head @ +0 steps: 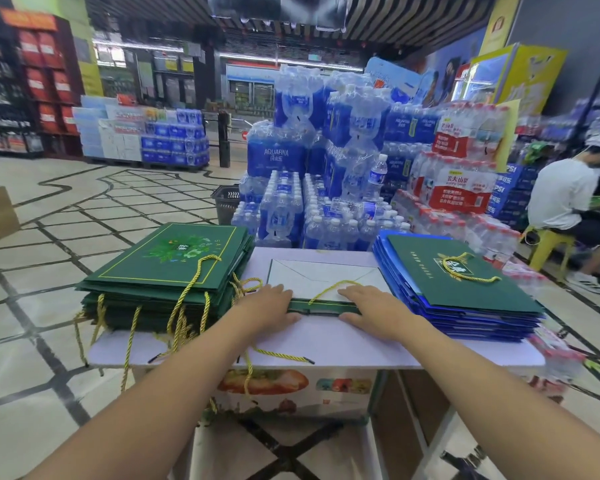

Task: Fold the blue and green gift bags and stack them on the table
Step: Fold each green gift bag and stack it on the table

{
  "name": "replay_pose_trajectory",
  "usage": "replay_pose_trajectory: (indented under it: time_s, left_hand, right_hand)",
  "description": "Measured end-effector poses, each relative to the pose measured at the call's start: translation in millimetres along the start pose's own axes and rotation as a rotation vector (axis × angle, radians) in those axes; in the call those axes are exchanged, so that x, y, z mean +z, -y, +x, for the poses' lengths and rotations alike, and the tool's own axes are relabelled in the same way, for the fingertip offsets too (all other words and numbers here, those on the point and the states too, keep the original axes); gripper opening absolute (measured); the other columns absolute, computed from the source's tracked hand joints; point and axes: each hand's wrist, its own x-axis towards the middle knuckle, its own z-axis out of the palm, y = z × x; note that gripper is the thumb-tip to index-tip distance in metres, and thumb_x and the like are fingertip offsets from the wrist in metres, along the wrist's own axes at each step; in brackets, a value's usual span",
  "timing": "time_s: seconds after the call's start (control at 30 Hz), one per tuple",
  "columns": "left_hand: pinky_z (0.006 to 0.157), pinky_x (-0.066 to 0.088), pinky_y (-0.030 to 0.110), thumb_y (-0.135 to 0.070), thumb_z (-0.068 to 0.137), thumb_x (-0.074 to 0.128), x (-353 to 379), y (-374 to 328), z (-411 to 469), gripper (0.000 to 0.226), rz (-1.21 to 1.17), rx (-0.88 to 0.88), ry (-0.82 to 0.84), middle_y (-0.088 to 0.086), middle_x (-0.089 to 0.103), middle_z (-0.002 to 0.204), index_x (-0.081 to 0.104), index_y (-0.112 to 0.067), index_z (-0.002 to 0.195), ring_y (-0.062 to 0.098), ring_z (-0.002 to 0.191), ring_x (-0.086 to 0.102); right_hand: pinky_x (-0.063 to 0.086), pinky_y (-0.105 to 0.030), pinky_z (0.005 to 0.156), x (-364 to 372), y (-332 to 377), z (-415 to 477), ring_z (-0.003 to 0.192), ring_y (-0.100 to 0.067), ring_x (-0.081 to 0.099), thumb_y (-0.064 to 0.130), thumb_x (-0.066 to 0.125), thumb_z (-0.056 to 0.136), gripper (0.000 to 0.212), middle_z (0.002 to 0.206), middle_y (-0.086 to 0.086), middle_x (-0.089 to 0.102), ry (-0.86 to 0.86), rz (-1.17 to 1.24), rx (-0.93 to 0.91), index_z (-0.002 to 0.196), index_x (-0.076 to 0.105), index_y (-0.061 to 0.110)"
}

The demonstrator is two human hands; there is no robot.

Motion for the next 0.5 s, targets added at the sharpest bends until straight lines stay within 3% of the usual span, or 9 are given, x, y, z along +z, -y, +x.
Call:
replay_pose_trajectory:
  time_s: [0.1, 0.23, 0.4, 0.5]
  left_hand:
    - [0.107, 0.041, 0.049, -0.055, 0.104, 0.043, 10, 4, -2, 0.06, -0.03, -0.017, -0.018, 0.001, 0.039, 0.153, 0.037, -0.018, 0.151, 0.025, 0.144, 0.033]
    - [0.104, 0.046, 0.044, -0.047, 0.101, 0.052, 7, 6, -3, 0.055, -0.055, 0.001, -0.151, -0.001, 0.043, 0.153, 0.043, -0.021, 0.149, 0.022, 0.142, 0.038]
    - [0.113, 0.042, 0.045, -0.028, 0.095, 0.062, -10, 4, 0, 0.068, 0.001, 0.031, -0.632, 0.005, 0.034, 0.162, 0.033, -0.023, 0.157, 0.027, 0.149, 0.033]
    - [0.117, 0.036, 0.051, -0.03, 0.091, 0.068, -34, -2, 2, 0.083, -0.05, 0.023, -0.956, 0.011, 0.027, 0.165, 0.025, -0.016, 0.161, 0.032, 0.152, 0.029]
  right_hand:
    - [0.052, -0.045, 0.094, 4, 4, 1, 0.134, -0.019, 0.047, 0.055, 0.035, 0.105, 0.049, 0.146, 0.01, 0.05, -0.049, -0.152, -0.049, 0.146, 0.044, 0.03]
    - [0.055, -0.043, 0.077, 17, 5, -2, 0.121, -0.023, 0.054, 0.044, 0.026, 0.109, 0.041, 0.133, 0.004, 0.057, -0.154, -0.24, -0.101, 0.137, 0.046, 0.021]
    - [0.037, -0.037, 0.059, -4, 13, 0, 0.102, -0.03, 0.064, 0.036, 0.031, 0.11, 0.031, 0.114, 0.001, 0.067, -0.408, -0.204, -0.036, 0.125, 0.055, 0.022]
    - [0.04, -0.037, 0.048, -33, 18, 6, 0.069, -0.034, 0.068, 0.023, 0.055, 0.101, 0.01, 0.08, -0.002, 0.068, -0.62, -0.184, 0.064, 0.104, 0.063, 0.018]
